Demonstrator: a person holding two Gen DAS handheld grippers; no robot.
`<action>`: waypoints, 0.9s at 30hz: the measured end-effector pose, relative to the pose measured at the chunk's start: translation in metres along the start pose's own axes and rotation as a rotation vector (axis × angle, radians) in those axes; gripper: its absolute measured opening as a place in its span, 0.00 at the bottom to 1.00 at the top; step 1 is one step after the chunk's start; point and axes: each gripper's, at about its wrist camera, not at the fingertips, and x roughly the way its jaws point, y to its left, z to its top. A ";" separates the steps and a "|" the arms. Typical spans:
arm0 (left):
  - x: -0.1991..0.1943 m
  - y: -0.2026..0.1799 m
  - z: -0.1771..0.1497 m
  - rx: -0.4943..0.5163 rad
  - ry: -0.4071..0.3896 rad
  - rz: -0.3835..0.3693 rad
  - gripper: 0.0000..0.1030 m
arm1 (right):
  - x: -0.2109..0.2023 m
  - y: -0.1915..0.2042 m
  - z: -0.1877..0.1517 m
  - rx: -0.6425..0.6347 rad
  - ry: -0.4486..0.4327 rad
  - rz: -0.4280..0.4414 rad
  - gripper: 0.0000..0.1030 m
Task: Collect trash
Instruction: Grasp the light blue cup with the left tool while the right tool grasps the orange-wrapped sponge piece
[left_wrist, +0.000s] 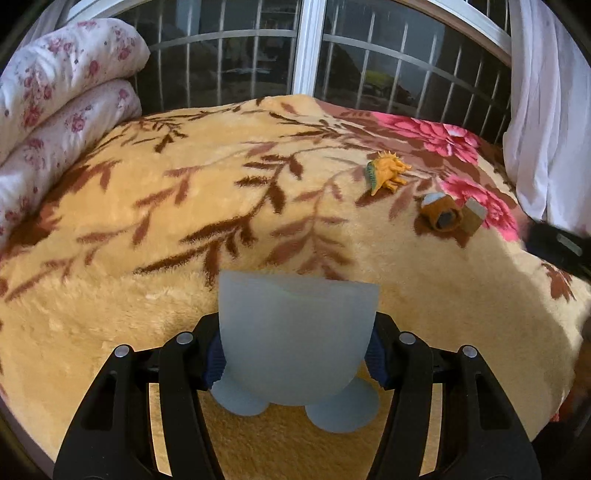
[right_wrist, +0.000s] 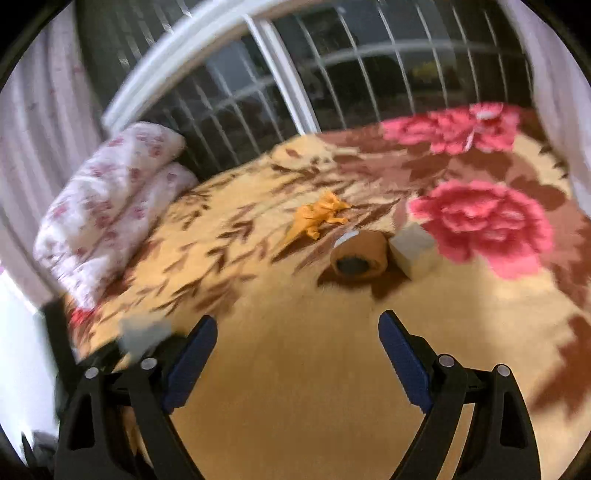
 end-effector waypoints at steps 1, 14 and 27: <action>0.001 0.000 -0.001 -0.001 -0.002 -0.004 0.56 | 0.011 -0.003 0.004 0.015 0.010 -0.012 0.79; 0.006 0.005 -0.004 -0.020 -0.018 -0.053 0.56 | 0.115 -0.036 0.048 0.170 0.120 -0.219 0.75; -0.001 0.003 -0.009 -0.009 -0.080 -0.030 0.56 | 0.034 -0.052 0.015 0.303 -0.008 -0.120 0.17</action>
